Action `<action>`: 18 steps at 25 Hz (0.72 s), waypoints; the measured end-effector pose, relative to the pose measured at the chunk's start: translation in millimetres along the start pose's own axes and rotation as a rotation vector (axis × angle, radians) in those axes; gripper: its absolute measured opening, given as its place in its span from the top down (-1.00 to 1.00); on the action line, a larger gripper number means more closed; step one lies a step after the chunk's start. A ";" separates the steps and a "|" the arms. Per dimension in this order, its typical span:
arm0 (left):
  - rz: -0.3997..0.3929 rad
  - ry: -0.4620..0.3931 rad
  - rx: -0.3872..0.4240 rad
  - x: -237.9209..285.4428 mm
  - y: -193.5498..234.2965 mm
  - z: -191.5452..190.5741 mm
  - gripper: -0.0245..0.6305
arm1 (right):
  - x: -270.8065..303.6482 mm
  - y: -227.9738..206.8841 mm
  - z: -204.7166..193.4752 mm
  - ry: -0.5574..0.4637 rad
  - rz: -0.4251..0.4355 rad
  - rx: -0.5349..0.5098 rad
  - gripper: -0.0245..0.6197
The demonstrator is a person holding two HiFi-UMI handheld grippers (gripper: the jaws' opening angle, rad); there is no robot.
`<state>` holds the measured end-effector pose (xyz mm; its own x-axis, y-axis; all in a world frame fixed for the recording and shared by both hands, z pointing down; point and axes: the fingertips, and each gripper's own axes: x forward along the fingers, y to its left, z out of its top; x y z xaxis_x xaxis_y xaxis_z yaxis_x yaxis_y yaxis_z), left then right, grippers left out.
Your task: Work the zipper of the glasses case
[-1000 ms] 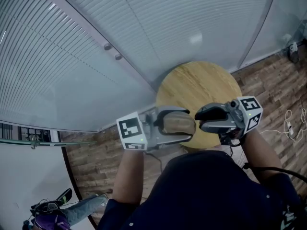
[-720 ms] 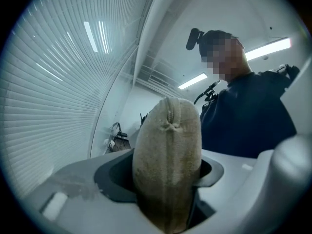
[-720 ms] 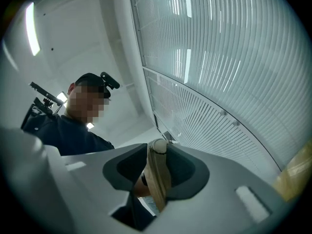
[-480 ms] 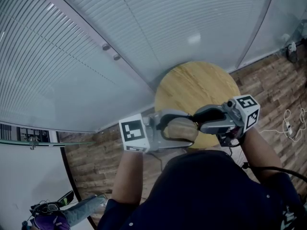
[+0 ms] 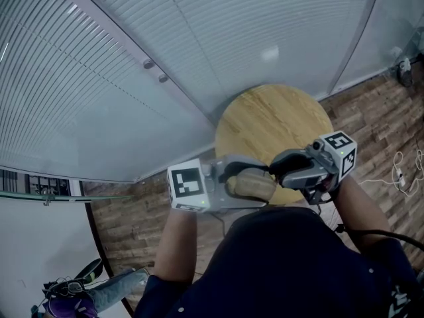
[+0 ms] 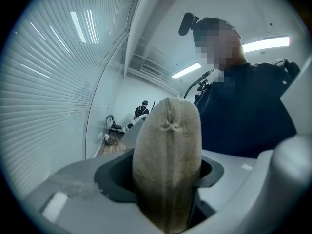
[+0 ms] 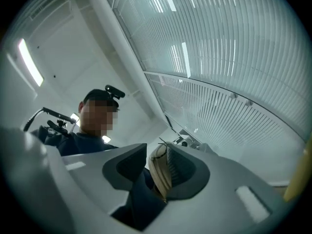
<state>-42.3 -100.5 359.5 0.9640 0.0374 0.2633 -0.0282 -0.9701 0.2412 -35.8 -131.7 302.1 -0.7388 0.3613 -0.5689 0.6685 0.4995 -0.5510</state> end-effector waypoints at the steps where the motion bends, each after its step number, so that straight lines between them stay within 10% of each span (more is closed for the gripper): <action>1: -0.003 -0.012 0.002 1.8 0.1 2.9 -0.01 | 0.0 3.7 3.4 -0.025 0.031 0.010 0.50; 18: 0.028 -0.144 -0.047 -7.7 7.7 20.7 -0.01 | -5.6 2.1 2.2 -0.012 -0.049 -0.071 0.83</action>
<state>-44.5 -113.2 340.0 0.9906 -0.0275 0.1342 -0.0646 -0.9577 0.2803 -30.2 -134.4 302.8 -0.7693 0.3259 -0.5495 0.6234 0.5711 -0.5340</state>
